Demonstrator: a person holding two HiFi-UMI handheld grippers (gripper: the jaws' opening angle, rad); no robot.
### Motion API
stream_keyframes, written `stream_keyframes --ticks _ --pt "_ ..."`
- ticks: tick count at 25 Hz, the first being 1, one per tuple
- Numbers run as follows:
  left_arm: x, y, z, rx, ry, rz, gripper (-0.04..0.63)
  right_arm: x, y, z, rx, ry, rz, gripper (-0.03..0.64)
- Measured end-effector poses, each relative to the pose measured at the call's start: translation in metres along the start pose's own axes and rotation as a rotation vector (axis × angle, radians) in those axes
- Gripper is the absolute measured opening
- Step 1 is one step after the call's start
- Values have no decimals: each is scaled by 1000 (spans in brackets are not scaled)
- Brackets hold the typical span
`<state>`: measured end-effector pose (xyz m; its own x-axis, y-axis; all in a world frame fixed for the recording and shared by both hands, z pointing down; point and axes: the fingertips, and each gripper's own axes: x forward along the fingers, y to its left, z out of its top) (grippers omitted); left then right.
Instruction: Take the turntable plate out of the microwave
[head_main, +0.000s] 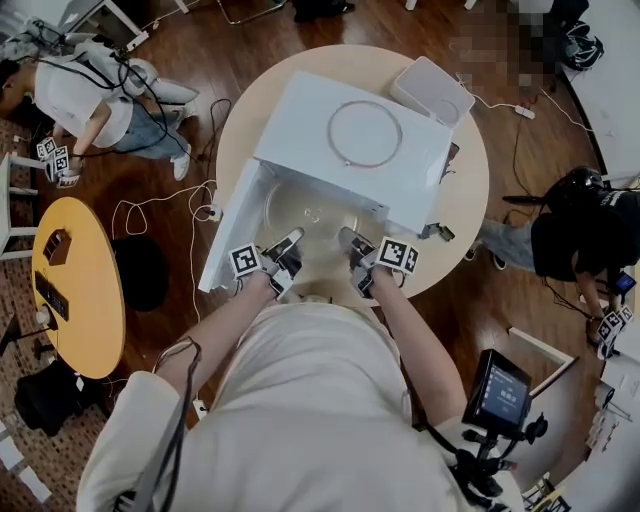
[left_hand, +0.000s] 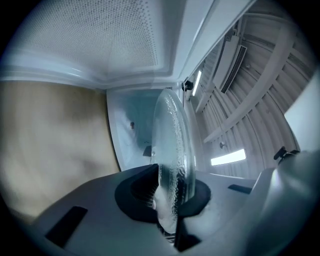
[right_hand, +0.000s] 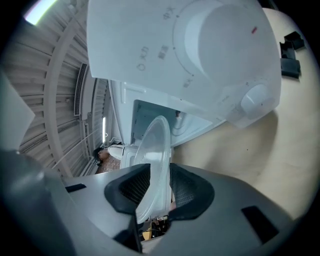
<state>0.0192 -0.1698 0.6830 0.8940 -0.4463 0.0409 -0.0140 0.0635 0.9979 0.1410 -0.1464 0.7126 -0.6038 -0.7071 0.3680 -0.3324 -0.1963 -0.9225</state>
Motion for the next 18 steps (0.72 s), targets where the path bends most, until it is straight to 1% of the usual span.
stream_keyframes --ticks 5,12,18 --pt "-15 -14 -9 -29 -2 4 31 -5 16 -6 -48 58 74 103" --pt "-41 -35 -17 -42 9 -14 31 -12 46 -22 -84 153 194 103" --pt "-50 -54 -26 -14 31 -27 31 -18 61 -13 -126 186 243 103"
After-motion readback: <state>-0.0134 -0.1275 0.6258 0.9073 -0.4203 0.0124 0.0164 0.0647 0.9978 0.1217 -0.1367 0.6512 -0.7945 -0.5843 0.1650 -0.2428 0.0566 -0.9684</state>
